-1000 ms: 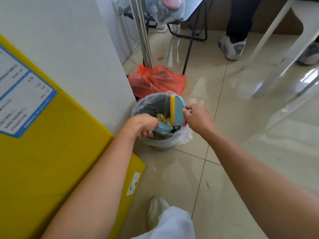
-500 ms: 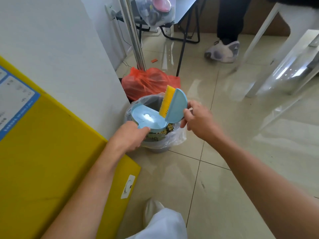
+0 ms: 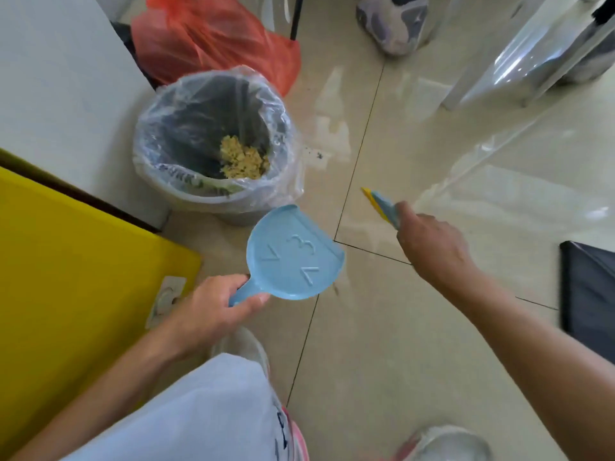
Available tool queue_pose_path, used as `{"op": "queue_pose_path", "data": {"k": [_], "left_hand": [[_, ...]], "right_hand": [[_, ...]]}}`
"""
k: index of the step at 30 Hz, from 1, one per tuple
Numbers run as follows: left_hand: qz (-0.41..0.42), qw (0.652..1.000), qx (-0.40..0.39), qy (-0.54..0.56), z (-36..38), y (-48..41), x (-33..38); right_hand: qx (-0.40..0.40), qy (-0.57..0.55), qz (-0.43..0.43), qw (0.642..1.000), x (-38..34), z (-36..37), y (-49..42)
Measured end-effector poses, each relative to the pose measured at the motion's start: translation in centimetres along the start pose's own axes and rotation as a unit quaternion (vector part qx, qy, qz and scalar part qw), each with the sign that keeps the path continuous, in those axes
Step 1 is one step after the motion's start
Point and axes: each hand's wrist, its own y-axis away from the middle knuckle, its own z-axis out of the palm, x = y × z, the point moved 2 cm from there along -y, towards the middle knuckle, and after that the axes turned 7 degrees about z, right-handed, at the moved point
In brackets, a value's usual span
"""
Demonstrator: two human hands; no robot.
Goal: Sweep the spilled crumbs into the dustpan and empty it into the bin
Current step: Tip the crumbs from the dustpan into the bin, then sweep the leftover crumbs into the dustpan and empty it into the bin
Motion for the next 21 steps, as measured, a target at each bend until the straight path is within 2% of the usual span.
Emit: {"op": "queue_pose_path", "data": {"k": [2, 7, 14, 18, 21], "left_hand": [[-0.02, 0.999, -0.026, 0.001, 1.6, -0.1, -2.6], [-0.03, 0.995, -0.072, -0.055, 3.3, 0.0, -6.7], [-0.044, 0.995, -0.077, -0.052, 3.7, 0.4, -9.0], [-0.066, 0.991, -0.109, -0.052, 4.3, 0.3, -9.0], [-0.074, 0.987, -0.134, -0.055, 5.0, 0.1, -9.0]], "right_hand": [[0.001, 0.067, -0.002, 0.998, -0.1, 3.4, -0.1], [-0.036, 0.123, 0.003, 0.992, -2.4, 8.1, -1.8], [-0.067, 0.171, -0.164, 0.969, -6.1, 12.1, 3.0], [-0.091, 0.184, -0.261, 0.943, -2.9, 12.7, 7.6], [-0.126, 0.226, -0.3, 0.918, 0.1, 11.8, 9.2]]}}
